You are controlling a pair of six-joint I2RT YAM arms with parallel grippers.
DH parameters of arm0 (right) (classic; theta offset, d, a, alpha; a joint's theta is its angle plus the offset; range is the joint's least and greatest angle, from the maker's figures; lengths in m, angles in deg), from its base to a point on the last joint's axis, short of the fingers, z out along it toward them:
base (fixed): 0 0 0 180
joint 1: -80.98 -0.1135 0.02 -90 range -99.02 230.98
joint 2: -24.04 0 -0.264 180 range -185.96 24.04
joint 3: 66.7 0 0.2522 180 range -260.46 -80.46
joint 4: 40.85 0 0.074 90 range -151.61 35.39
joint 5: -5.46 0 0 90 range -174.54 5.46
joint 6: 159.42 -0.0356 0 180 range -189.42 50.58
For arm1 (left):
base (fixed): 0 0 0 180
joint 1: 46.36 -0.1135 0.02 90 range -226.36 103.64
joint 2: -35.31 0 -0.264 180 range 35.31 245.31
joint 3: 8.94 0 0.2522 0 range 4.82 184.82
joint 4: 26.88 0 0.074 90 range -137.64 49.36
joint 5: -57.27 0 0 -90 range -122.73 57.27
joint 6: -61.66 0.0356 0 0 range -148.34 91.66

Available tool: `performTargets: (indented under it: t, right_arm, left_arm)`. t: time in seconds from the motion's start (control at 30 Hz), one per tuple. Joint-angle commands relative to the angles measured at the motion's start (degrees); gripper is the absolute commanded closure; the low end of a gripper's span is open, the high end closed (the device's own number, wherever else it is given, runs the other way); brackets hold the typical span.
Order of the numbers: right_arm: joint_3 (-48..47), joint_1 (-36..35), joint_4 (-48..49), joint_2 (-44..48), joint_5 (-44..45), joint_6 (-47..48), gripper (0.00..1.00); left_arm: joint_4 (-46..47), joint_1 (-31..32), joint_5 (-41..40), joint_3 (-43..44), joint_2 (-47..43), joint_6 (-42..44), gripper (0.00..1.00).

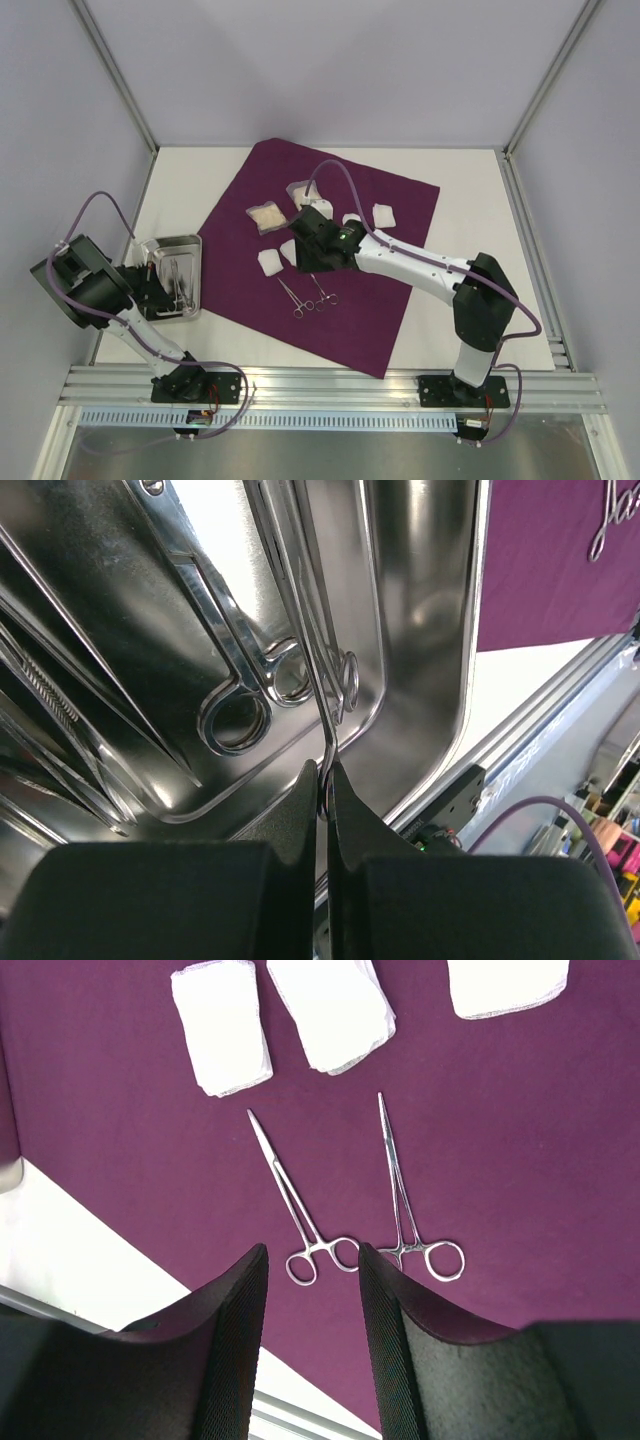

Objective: Prepare the surgical pack

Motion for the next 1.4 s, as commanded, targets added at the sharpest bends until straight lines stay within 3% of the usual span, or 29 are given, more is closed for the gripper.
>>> performTargets:
  t: [0.0,0.4,1.03,1.17,1.37]
  right_arm:
    - [-2.81,-0.35,-0.57,-0.66,0.80,0.63,0.56]
    - [-3.25,-0.35,-0.93,-2.07,0.45,1.07,0.55]
    - [-5.00,-0.35,-2.42,-4.79,0.18,1.51,0.55]
    - [-5.00,-0.35,-2.51,-4.71,0.18,1.60,0.55]
    - [-4.57,-0.35,-2.68,-4.53,0.53,1.42,0.55]
  left_arm:
    - [5.62,-0.06,0.27,1.58,1.02,1.09,1.00]
    - [5.19,2.05,-1.84,7.90,4.36,-0.23,1.00]
    - [-1.05,5.31,-3.16,9.67,7.52,6.71,1.00]
    - [-0.45,5.66,-4.56,9.06,7.35,7.33,0.80]
    - [2.72,5.92,-6.68,9.32,6.56,5.05,0.69]
